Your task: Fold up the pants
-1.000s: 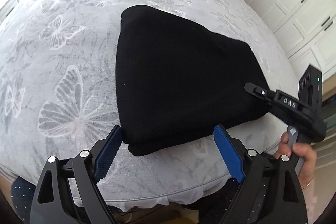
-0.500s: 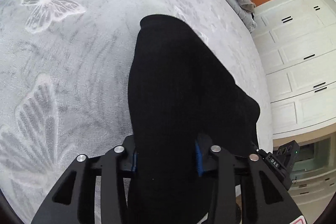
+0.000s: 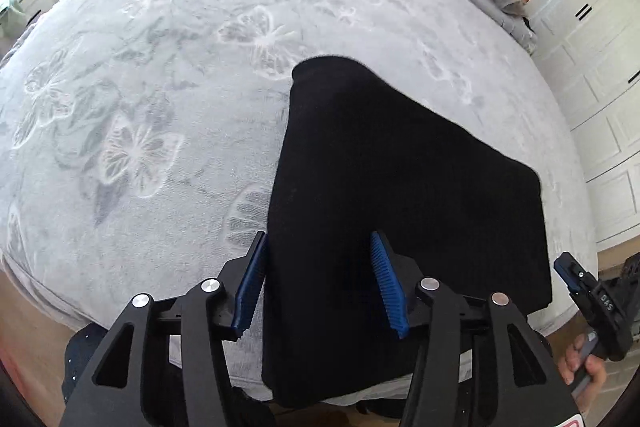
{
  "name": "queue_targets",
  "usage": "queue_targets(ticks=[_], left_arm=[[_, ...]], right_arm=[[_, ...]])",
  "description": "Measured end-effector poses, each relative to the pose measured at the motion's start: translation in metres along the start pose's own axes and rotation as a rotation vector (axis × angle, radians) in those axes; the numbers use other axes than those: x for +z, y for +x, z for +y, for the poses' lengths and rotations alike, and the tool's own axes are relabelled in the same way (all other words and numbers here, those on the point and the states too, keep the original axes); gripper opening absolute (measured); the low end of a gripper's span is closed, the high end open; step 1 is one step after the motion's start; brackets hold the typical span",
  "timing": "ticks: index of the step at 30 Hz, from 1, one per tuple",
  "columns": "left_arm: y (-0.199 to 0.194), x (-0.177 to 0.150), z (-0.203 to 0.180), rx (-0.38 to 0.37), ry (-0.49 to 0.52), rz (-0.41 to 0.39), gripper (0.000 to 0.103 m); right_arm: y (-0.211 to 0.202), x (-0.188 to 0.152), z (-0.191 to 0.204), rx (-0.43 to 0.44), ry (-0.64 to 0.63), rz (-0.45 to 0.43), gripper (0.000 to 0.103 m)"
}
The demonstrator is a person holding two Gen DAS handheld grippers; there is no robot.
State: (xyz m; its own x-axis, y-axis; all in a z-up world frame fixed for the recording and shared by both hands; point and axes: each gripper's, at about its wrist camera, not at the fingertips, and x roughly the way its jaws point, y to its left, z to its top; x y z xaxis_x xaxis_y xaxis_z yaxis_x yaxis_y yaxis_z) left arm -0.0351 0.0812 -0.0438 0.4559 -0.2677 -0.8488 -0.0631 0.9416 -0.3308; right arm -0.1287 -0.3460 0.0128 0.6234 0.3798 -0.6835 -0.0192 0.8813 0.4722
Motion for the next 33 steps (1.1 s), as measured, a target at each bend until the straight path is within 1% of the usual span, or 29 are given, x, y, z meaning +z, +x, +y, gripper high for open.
queue_targets(ticks=[2, 3, 4, 5, 7, 8, 9, 10, 11, 12, 13, 14, 15, 17, 19, 22, 25, 27, 29, 30, 31, 33], left_arm=[[-0.019, -0.007, -0.004, 0.031, 0.044, -0.062, 0.058], [-0.025, -0.007, -0.015, 0.049, 0.07, -0.089, 0.064], [-0.033, -0.011, -0.02, 0.065, 0.105, -0.115, 0.066], [-0.042, -0.015, -0.026, 0.087, 0.142, -0.139, 0.069], [-0.049, -0.019, -0.038, 0.137, 0.205, -0.161, 0.072], [-0.052, -0.025, -0.043, 0.154, 0.233, -0.164, 0.074], [-0.051, -0.023, -0.049, 0.161, 0.25, -0.163, 0.075], [-0.051, -0.024, -0.054, 0.168, 0.264, -0.161, 0.075], [-0.053, -0.028, -0.056, 0.172, 0.268, -0.157, 0.075], [-0.053, -0.03, -0.059, 0.167, 0.269, -0.148, 0.075], [-0.053, -0.033, -0.06, 0.158, 0.27, -0.136, 0.075], [-0.051, -0.036, -0.062, 0.155, 0.266, -0.127, 0.075], [-0.052, -0.039, -0.062, 0.152, 0.267, -0.122, 0.075], [-0.054, -0.047, -0.065, 0.155, 0.274, -0.12, 0.075], [-0.055, -0.052, -0.066, 0.167, 0.283, -0.118, 0.075], [-0.058, -0.058, -0.067, 0.168, 0.278, -0.115, 0.075], [-0.063, -0.063, -0.069, 0.174, 0.269, -0.119, 0.075], [-0.068, -0.066, -0.07, 0.173, 0.268, -0.125, 0.075], [-0.072, -0.069, -0.072, 0.175, 0.269, -0.131, 0.077], [-0.073, -0.071, -0.072, 0.176, 0.27, -0.135, 0.078], [-0.074, -0.072, -0.073, 0.176, 0.274, -0.137, 0.078], [-0.072, -0.074, -0.076, 0.18, 0.284, -0.132, 0.078]], right_arm=[[0.006, 0.002, 0.022, 0.071, -0.027, 0.049, 0.073], [0.014, -0.001, 0.031, 0.118, -0.033, 0.081, 0.077], [0.026, -0.006, 0.038, 0.144, -0.028, 0.115, 0.078], [0.038, -0.012, 0.044, 0.146, -0.015, 0.145, 0.079], [0.065, -0.022, 0.048, 0.176, 0.034, 0.212, 0.079], [0.071, -0.029, 0.048, 0.181, 0.059, 0.218, 0.079], [0.074, -0.032, 0.051, 0.182, 0.065, 0.196, 0.078], [0.076, -0.034, 0.055, 0.176, 0.052, 0.181, 0.072], [0.079, -0.035, 0.06, 0.166, 0.04, 0.185, 0.049], [0.081, -0.035, 0.064, 0.154, 0.045, 0.199, 0.031], [0.084, -0.034, 0.064, 0.152, 0.064, 0.2, 0.024], [0.085, -0.032, 0.064, 0.171, 0.082, 0.204, 0.019], [0.084, -0.03, 0.065, 0.18, 0.094, 0.202, 0.017], [0.076, -0.024, 0.075, 0.191, 0.076, 0.186, 0.016], [0.065, -0.012, 0.095, 0.216, 0.032, 0.165, 0.016], [0.042, 0.014, 0.136, 0.269, -0.063, 0.119, 0.016], [0.005, 0.043, 0.171, 0.343, -0.144, 0.029, 0.015], [-0.023, 0.057, 0.183, 0.355, -0.198, -0.044, 0.015], [-0.038, 0.058, 0.177, 0.319, -0.232, -0.085, 0.016], [-0.037, 0.054, 0.166, 0.277, -0.233, -0.084, 0.016], [-0.026, 0.047, 0.15, 0.237, -0.212, -0.058, 0.016], [0.013, 0.024, 0.097, 0.16, -0.109, 0.055, 0.016]])
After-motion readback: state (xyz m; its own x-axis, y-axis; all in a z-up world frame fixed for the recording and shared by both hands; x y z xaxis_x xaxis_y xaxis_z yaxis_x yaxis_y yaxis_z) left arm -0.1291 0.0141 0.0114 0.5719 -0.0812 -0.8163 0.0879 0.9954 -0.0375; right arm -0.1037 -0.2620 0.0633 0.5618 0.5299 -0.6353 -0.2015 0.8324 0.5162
